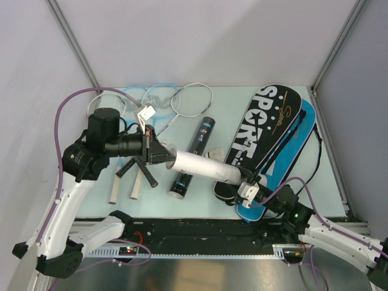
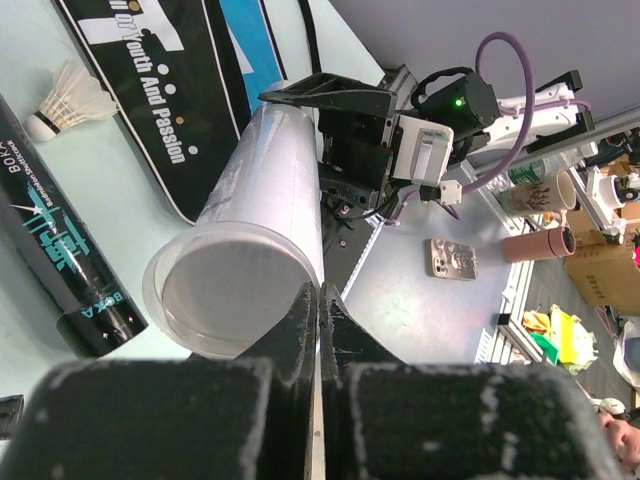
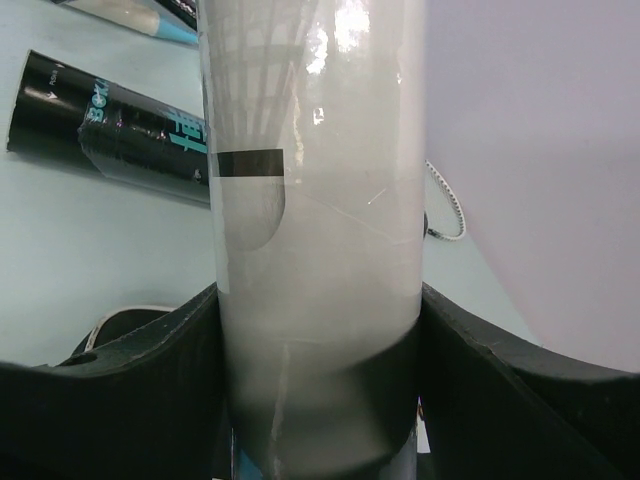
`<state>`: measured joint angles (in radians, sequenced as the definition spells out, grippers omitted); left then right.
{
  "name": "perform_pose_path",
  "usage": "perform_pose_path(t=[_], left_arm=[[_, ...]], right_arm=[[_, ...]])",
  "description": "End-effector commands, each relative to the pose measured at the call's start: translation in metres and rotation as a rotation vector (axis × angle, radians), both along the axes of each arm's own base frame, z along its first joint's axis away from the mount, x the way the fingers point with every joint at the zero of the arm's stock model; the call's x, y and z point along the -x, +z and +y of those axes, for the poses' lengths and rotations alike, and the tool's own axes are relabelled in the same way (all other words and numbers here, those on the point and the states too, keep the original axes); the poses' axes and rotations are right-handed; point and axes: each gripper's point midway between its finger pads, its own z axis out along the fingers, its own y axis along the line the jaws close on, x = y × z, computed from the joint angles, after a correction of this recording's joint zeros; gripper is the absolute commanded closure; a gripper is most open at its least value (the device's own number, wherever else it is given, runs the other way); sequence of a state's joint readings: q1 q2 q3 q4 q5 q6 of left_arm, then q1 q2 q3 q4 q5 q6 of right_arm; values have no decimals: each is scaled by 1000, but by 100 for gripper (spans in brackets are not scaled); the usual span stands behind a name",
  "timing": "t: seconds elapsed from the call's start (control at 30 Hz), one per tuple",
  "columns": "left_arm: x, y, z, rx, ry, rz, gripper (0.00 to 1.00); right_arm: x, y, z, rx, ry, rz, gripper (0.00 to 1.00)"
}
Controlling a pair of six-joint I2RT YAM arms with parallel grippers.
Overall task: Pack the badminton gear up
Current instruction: Close the lid on the shuttle tube.
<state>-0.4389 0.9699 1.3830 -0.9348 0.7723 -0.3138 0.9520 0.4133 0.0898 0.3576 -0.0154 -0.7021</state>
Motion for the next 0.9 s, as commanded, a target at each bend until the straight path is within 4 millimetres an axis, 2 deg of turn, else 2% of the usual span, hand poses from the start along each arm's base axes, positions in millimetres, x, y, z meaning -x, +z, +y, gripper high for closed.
perform_pose_path(t=[0.0,0.17,0.43,0.87], left_arm=[[5,2,-3,17,-37,12,100],[6,-3,-5,19,-51,45,100],[17,9,-6,56,-73,58,100],[32,13,-14,95,-169,110,100]], right_arm=[[6,50,5,-114,39,-111,72],[5,52,4,-118,36,-123,73],[1,56,-4,-158,-10,-138,73],[7,59,-3,-169,22,-173,73]])
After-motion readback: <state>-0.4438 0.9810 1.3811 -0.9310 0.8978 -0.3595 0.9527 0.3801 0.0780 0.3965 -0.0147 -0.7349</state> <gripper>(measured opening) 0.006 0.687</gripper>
